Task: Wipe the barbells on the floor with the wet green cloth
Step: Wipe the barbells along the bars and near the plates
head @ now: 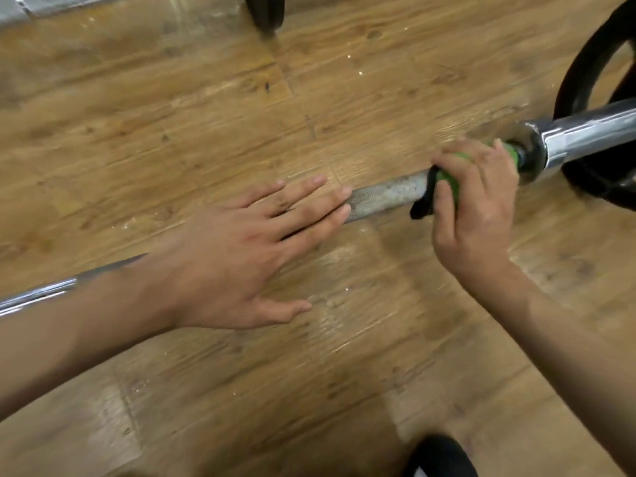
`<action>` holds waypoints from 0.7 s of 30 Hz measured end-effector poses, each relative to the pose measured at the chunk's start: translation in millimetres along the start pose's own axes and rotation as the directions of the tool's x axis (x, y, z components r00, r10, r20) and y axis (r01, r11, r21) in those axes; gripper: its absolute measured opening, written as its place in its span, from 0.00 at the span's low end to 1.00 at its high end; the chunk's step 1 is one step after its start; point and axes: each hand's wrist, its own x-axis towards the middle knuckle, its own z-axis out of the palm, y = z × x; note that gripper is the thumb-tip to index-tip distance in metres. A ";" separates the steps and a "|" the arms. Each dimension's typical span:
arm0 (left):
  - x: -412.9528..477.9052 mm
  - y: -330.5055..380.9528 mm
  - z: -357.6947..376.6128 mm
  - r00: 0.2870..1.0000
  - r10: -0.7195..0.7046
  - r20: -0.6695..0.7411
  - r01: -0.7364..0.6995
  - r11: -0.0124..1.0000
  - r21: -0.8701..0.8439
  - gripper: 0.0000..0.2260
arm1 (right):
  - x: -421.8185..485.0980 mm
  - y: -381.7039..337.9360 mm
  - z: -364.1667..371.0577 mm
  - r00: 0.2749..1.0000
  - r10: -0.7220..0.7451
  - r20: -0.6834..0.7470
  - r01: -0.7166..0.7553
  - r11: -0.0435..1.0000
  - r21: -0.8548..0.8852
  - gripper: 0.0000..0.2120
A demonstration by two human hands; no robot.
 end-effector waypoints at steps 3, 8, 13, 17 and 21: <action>2.1 -4.9 0.0 1.000 -0.018 0.004 0.018 0.999 -0.028 0.43 | 4.0 -9.9 13.2 0.942 0.300 -0.150 -0.298 0.954 0.037 0.14; 5.3 -22.3 0.9 0.998 -0.041 -0.046 0.040 0.999 -0.028 0.43 | 7.3 -84.6 41.8 0.987 0.164 -0.005 -0.162 0.980 0.115 0.18; 7.9 -37.5 -0.6 0.999 -0.037 -0.032 0.035 0.998 -0.060 0.44 | 21.4 -13.8 30.9 0.999 -0.010 0.036 0.009 1.000 0.010 0.16; 11.8 -46.6 -2.0 0.998 -0.053 -0.032 0.051 0.998 -0.048 0.45 | 35.7 -17.7 42.8 0.922 0.360 -0.141 -0.350 0.932 0.088 0.17; 16.4 -54.0 -4.0 0.998 -0.058 -0.005 0.057 0.995 -0.086 0.45 | 38.6 -83.9 68.8 0.949 0.291 -0.121 -0.276 0.953 0.126 0.17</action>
